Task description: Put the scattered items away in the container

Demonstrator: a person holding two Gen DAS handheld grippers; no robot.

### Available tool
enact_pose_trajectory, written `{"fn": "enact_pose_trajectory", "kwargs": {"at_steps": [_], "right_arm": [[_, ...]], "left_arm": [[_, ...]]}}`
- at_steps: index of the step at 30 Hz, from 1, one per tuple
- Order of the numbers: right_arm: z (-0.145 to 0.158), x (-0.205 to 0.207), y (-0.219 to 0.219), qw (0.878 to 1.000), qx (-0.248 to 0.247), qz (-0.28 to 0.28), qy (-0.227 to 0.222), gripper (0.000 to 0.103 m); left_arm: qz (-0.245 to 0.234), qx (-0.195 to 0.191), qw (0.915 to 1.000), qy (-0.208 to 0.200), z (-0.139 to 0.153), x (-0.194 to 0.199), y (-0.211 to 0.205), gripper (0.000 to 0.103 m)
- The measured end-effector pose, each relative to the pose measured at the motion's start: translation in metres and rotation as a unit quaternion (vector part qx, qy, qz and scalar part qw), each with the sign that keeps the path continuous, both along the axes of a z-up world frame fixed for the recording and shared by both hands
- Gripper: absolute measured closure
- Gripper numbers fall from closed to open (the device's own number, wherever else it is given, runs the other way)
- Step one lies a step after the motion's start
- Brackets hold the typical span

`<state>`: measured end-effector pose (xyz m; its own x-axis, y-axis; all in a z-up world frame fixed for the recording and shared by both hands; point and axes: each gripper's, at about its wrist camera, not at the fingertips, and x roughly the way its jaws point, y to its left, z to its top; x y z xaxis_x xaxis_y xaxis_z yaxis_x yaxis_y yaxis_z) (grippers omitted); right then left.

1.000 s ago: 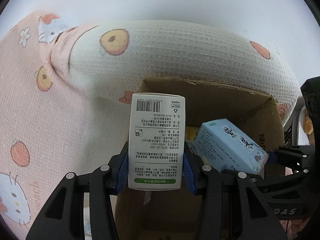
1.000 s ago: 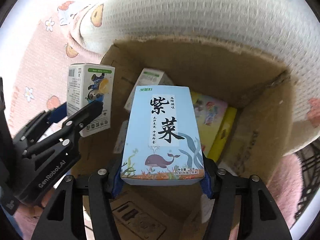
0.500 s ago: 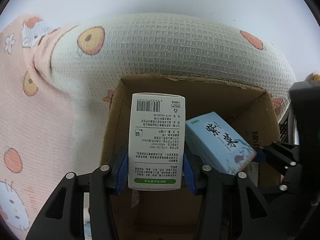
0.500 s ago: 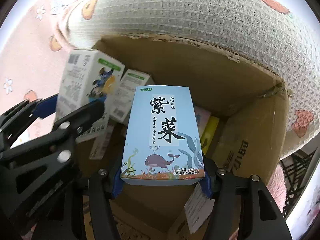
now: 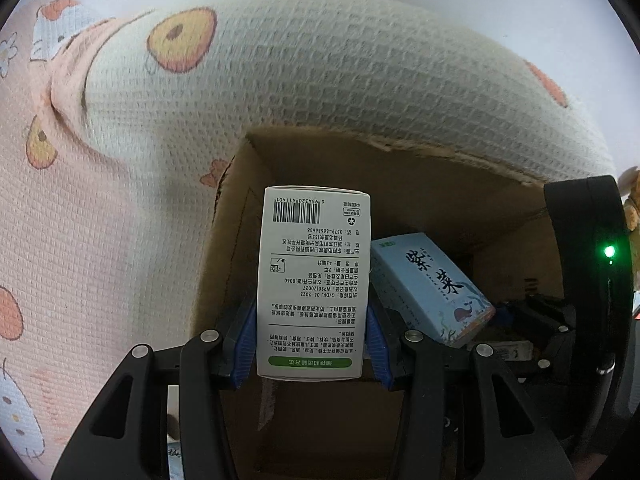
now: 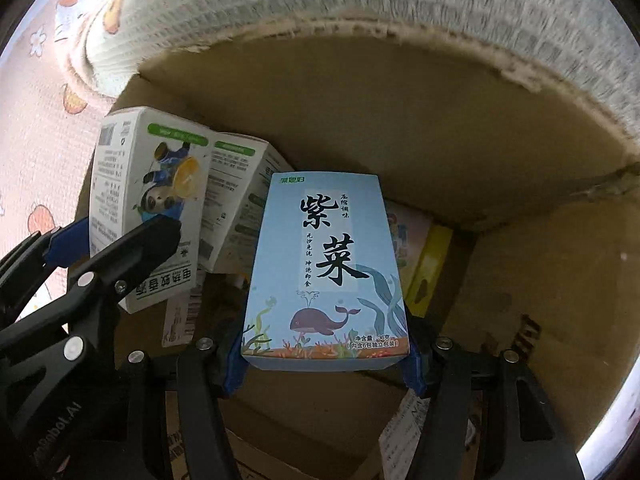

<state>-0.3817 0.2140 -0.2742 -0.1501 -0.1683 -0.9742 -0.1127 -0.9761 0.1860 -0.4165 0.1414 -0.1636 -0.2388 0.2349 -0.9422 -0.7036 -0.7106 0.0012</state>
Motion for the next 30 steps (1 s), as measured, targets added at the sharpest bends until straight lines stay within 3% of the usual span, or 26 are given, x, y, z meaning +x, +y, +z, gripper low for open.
{"fn": "enact_pose_trajectory", "kwargs": {"at_steps": [7, 13, 25, 30], "right_arm": [[-0.016, -0.009, 0.002, 1.0, -0.008, -0.004, -0.023, 0.044], [-0.014, -0.02, 0.008, 1.0, -0.014, -0.014, -0.015, 0.044], [-0.022, -0.037, 0.018, 0.999, -0.019, -0.021, -0.015, 0.043], [-0.022, -0.041, 0.022, 0.999, -0.044, -0.021, -0.024, 0.04]], "left_arm": [[-0.001, -0.001, 0.9999, -0.012, -0.009, -0.007, 0.004, 0.052], [0.01, 0.007, 0.9996, -0.025, -0.009, -0.017, 0.01, 0.052], [-0.021, -0.034, 0.9979, -0.051, -0.005, -0.029, 0.042, 0.051], [-0.013, -0.034, 0.9988, -0.032, 0.008, -0.026, 0.043, 0.051]]}}
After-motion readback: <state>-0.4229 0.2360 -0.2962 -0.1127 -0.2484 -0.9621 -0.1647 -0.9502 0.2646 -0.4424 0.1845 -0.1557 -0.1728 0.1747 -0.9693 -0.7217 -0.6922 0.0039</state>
